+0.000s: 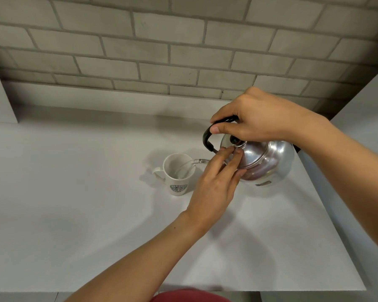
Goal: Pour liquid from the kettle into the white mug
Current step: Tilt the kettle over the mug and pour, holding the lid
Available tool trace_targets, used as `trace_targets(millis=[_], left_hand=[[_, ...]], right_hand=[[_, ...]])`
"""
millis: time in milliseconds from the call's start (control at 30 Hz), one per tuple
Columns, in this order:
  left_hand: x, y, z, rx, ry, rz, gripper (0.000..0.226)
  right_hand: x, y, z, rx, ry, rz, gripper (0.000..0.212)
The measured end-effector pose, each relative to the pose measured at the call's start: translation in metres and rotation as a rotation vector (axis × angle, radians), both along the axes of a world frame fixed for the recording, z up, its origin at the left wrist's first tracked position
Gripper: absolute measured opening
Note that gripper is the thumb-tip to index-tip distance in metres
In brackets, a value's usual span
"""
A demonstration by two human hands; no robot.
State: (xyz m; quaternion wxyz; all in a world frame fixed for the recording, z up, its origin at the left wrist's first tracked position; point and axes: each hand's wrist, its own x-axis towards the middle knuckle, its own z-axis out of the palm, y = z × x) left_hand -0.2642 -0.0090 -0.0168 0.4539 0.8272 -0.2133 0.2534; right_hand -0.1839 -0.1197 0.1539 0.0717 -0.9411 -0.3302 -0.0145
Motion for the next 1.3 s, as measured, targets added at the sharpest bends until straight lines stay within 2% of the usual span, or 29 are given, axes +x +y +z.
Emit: trace_targets(millis=[1300], left_hand=[[0.001,-0.001,-0.008,-0.155,-0.05,-0.008,0.041]], right_hand=[[-0.005,0.033,0.021,-0.181,0.022,0.038,0.03]])
